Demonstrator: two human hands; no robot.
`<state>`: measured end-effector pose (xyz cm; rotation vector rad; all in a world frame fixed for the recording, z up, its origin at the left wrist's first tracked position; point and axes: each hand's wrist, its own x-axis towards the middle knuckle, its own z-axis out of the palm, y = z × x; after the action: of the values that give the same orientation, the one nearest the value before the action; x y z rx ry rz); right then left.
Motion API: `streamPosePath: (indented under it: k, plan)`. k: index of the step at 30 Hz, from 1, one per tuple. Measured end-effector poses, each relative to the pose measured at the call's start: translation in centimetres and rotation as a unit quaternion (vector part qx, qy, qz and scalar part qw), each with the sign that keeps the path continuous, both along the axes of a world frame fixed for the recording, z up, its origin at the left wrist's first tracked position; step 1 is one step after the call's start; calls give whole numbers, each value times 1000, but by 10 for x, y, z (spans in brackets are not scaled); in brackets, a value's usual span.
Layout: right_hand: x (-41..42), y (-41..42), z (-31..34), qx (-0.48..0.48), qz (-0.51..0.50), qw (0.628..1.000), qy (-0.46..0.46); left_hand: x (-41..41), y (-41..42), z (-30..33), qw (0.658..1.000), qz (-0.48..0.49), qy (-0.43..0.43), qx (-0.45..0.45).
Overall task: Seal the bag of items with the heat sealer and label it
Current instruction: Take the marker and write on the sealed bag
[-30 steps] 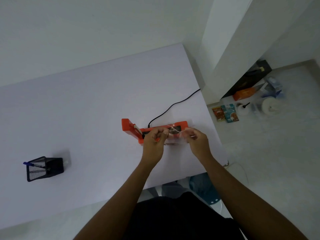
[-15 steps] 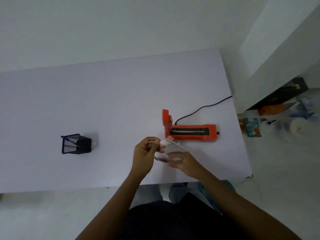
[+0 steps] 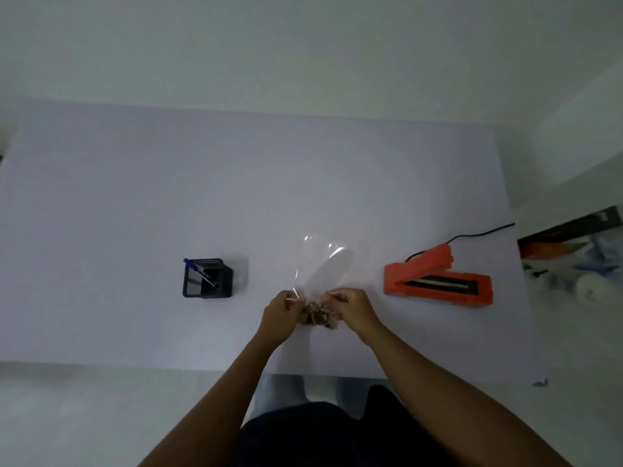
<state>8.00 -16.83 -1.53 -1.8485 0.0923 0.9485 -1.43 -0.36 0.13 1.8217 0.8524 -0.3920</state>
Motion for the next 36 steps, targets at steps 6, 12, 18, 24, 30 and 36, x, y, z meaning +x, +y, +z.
streamPosePath:
  k: [6,12,18,24,30,36]
  plan:
    - [-2,39,-16,-70,-92,993,-32,20,41,-6,998,-48,41,14]
    - [-15,59,-7,-115,-173,977,-59,13,66,2,994,-93,54,-24]
    - [-33,109,28,-94,-86,969,-210,-8,123,57,989,-1,-118,84]
    - [-48,202,62,8,132,947,-294,-47,201,68,969,105,-124,186]
    - [-61,257,65,-117,378,886,-242,-65,221,39,969,-93,20,228]
    - [-55,278,62,-175,449,848,-221,-65,222,30,967,-115,14,229]
